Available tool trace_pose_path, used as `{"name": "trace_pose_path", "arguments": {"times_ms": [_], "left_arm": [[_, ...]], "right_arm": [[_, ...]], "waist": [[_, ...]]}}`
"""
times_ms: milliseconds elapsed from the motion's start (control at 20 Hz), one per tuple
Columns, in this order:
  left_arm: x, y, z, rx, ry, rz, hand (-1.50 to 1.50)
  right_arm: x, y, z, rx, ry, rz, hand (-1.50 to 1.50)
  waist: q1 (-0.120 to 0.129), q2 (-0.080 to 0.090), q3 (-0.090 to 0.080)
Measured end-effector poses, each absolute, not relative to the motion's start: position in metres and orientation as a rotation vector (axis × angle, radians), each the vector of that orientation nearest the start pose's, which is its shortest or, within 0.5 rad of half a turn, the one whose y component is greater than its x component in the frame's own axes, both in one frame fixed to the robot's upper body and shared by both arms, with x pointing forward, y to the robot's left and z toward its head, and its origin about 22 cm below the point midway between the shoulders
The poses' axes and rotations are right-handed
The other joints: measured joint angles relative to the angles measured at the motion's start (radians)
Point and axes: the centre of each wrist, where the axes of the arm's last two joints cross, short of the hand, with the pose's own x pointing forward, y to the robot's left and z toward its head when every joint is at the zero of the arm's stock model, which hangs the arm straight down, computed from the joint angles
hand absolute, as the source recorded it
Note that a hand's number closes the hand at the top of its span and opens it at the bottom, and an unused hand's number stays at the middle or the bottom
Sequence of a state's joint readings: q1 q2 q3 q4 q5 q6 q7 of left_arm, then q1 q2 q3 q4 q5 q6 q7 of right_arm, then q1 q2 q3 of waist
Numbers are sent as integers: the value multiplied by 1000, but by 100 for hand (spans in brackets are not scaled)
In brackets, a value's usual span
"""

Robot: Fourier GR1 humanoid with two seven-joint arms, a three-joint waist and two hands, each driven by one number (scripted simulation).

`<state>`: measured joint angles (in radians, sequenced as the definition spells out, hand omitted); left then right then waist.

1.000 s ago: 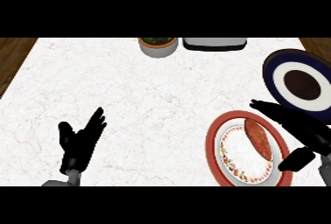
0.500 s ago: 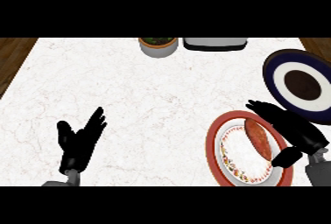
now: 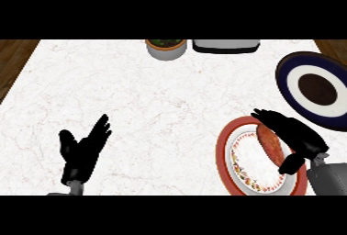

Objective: Pick the sweet potato from the plate and place it in the plate

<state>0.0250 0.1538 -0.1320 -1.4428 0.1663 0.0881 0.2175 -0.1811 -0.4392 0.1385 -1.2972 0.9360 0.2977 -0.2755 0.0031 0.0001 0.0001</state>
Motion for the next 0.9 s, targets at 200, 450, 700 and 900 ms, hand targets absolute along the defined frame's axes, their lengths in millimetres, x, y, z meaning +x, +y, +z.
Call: {"name": "trace_pose_path", "arguments": {"times_ms": [200, 450, 700, 900], "left_arm": [[235, 243, -31, -3, -1181, -15, 0], [234, 245, -28, 0, -1183, -12, 0], [229, 241, -35, 3, -1185, -7, 0], [231, 242, -36, -6, -1186, -10, 0]], "right_arm": [[286, -302, 5, -563, -1217, 1569, 150], [295, -300, -1, -596, -1260, 1611, 150], [295, -305, -2, -631, -1332, 1600, 150], [314, -271, 2, -818, -1349, 1279, 150]], "waist": [[1, -2, -2], [2, -4, -4], [1, -3, -2], [6, -1, -1]]}}
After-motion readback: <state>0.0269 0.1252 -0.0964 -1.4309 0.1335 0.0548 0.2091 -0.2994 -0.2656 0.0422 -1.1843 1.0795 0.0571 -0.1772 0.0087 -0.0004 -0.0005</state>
